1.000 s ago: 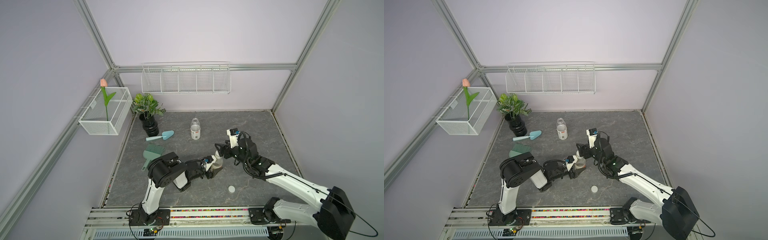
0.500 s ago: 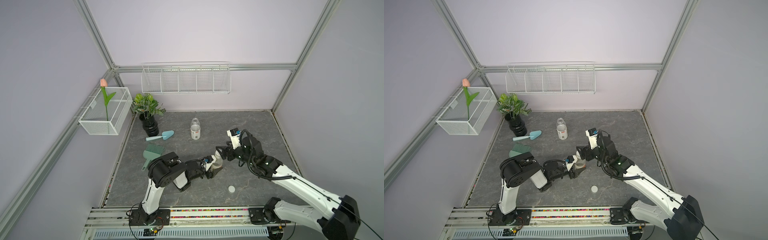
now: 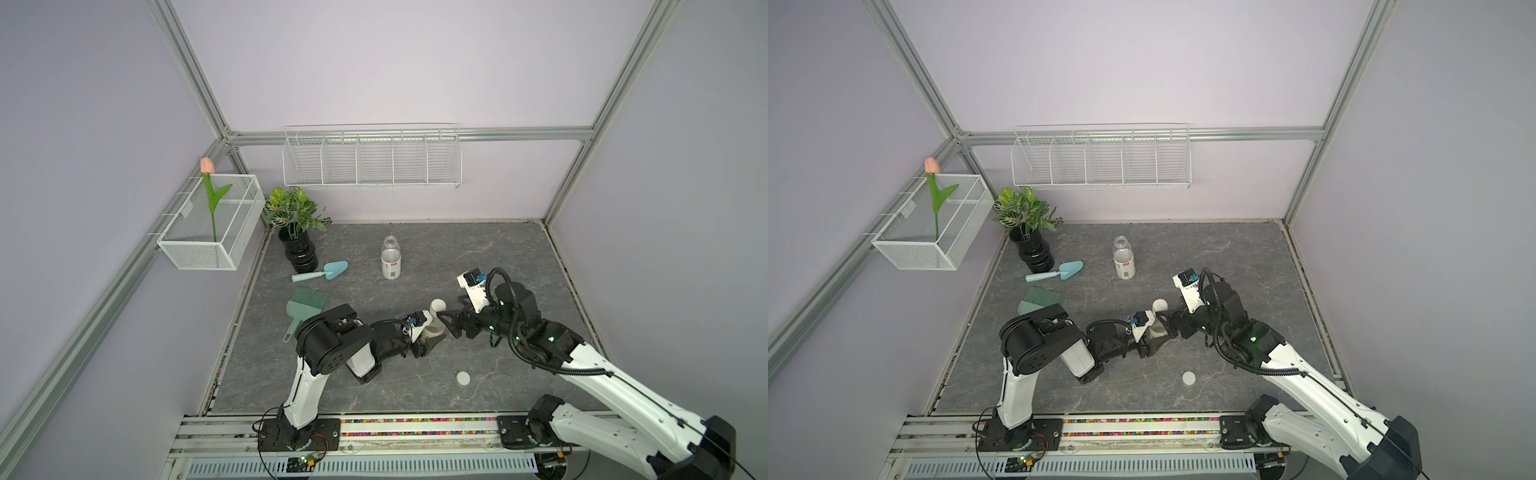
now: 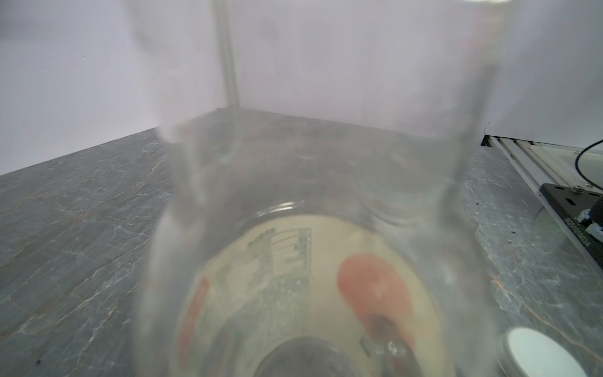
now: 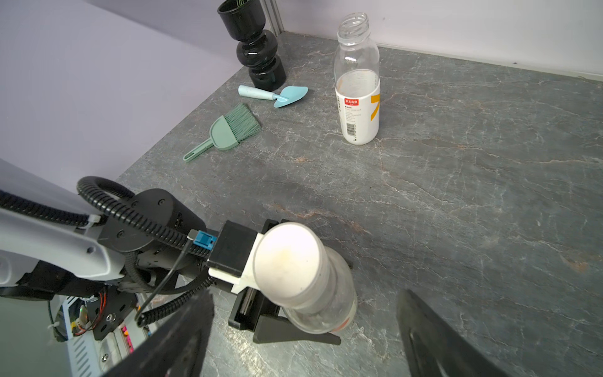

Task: Screw on the bottle caps
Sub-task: Screw the bottle cap onto the plastic bottle.

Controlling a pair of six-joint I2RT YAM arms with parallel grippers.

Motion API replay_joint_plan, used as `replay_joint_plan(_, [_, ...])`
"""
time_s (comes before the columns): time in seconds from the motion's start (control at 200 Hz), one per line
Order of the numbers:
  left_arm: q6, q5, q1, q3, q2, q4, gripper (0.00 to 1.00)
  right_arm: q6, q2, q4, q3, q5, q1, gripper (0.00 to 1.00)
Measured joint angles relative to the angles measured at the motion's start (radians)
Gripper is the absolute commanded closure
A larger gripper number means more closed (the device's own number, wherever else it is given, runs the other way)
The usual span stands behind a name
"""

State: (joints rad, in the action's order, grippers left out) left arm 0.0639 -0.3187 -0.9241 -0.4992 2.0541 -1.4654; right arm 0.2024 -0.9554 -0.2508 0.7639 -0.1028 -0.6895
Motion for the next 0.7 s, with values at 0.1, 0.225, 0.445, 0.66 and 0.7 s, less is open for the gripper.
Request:
replay_joint_plan(0.1, [0.000,0.000,0.000,0.000,0.000,0.000,0.33,0.002,-0.031,0.001,0.000,0.025,0.000,0.11])
replay_joint_plan(0.225, [0.000,0.000,0.000,0.000,0.000,0.000,0.33,0.004,-0.060,0.006,0.000,0.040,0.000,0.11])
replay_joint_plan(0.445, [-0.003,0.003,0.000,0.000,0.000,0.000,0.33,0.011,-0.097,0.052,0.002,0.038,-0.001,0.10])
replay_joint_plan(0.66, [-0.003,0.004,0.000,0.000,0.000,0.000,0.33,0.024,-0.181,0.087,0.042,0.040,-0.001,0.10])
replay_joint_plan(0.7, [-0.003,0.004,0.000,0.000,0.000,0.000,0.33,0.029,-0.202,0.094,0.052,0.040,-0.001,0.10])
